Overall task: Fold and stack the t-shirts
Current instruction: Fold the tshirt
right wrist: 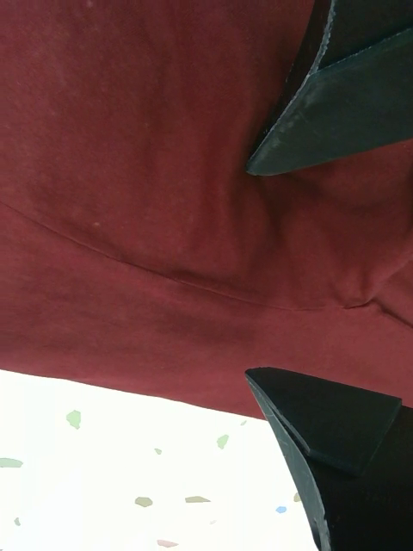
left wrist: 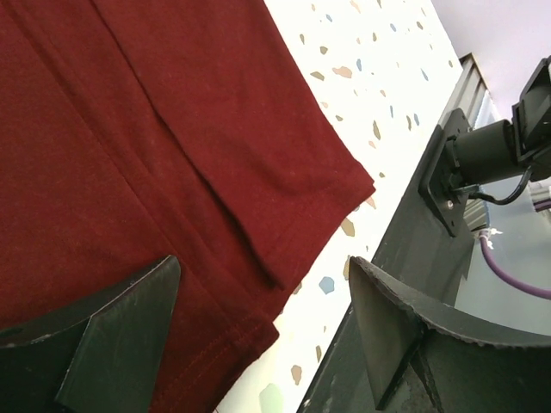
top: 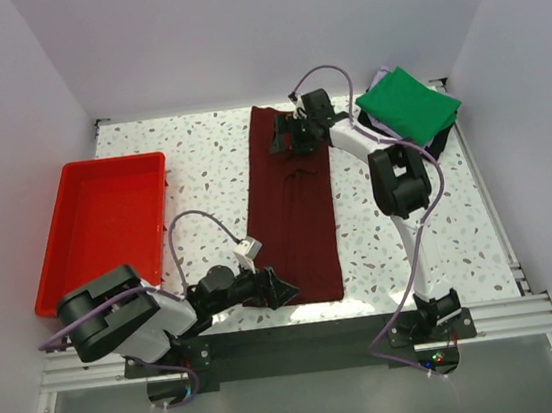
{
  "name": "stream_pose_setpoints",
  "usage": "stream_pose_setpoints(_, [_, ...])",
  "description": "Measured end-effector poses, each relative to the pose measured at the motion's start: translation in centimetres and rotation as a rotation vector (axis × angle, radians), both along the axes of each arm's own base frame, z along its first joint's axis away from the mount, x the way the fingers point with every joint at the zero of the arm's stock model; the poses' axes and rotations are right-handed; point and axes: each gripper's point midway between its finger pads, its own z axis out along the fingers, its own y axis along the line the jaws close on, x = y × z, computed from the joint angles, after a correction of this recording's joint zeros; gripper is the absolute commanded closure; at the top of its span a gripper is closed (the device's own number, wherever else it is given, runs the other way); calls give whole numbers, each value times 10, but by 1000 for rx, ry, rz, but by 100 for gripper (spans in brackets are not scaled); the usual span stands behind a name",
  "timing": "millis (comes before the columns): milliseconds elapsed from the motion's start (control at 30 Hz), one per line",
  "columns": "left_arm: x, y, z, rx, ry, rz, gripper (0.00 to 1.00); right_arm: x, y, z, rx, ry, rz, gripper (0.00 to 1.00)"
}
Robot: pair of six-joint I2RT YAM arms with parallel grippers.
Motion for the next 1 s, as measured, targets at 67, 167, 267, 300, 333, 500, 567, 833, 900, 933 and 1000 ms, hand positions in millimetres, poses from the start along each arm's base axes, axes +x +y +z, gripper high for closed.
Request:
stream_pose_setpoints(67, [0, -4, 0, -4, 3, -6, 16, 4, 0, 1, 3, -4, -1, 3])
stream_pose_setpoints(167, [0, -9, 1, -10, 6, -10, 16, 7, 1, 1, 9, -5, 1, 3])
stream_pose_setpoints(267, [1, -11, 1, -8, 7, -11, 16, 8, 1, 1, 19, -3, 8, 3])
stream_pose_setpoints(300, [2, -12, 1, -4, 6, -10, 15, 8, 1, 2, 22, -3, 11, 3])
stream_pose_setpoints(333, [4, -13, 2, 3, 3, -10, 15, 8, 1, 2, 26, -3, 14, 2])
stream_pose_setpoints(500, [23, -24, 23, 46, -74, 14, 14, 2, 0, 7, 60, -19, 34, 2])
stream_pose_setpoints(567, [36, -28, 42, 55, -133, 40, 12, -10, -5, 13, 65, -21, 34, 2])
stream_pose_setpoints(833, [71, 4, 76, 158, -252, 228, 7, -82, -30, 134, 133, -220, -15, 3])
stream_pose_setpoints(900, [77, 18, 68, 202, -239, 275, 8, -108, -37, 164, 145, -291, -32, 4])
stream_pose_setpoints(933, [79, 26, 64, 225, -229, 295, 8, -124, -41, 174, 144, -317, -46, 4])
stream_pose_setpoints(1000, [80, 41, 53, 270, -206, 335, 9, -158, -45, 181, 132, -348, -66, 5])
